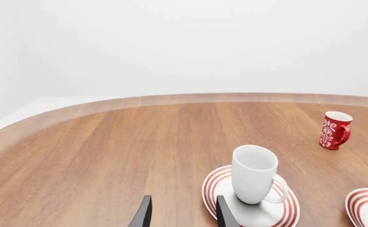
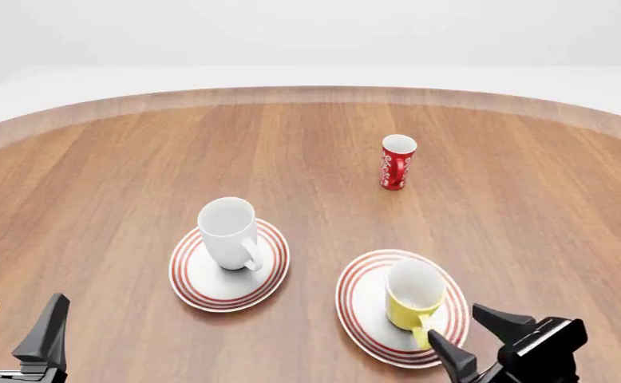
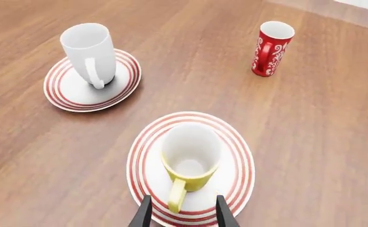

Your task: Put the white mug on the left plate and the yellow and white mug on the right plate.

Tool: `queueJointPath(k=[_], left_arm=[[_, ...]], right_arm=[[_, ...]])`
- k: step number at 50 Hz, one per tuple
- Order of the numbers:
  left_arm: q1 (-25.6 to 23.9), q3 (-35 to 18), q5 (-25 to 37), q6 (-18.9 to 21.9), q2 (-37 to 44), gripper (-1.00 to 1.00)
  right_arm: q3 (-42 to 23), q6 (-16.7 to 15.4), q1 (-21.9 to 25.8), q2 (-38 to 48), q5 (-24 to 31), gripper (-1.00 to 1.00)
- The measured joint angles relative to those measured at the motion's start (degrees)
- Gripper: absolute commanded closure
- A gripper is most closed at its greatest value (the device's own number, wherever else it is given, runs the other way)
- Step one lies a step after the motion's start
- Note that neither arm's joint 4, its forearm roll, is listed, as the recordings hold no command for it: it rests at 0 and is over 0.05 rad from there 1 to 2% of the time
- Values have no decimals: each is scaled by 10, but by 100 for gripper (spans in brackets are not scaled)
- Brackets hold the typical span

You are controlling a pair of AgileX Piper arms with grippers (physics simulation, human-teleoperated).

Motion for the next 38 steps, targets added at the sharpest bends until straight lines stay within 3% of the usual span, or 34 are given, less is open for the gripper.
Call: queueJointPath(k=[38], left_arm=[[0, 0, 0, 0, 0, -100]], right_arm=[[0, -39, -88, -259, 189, -100]])
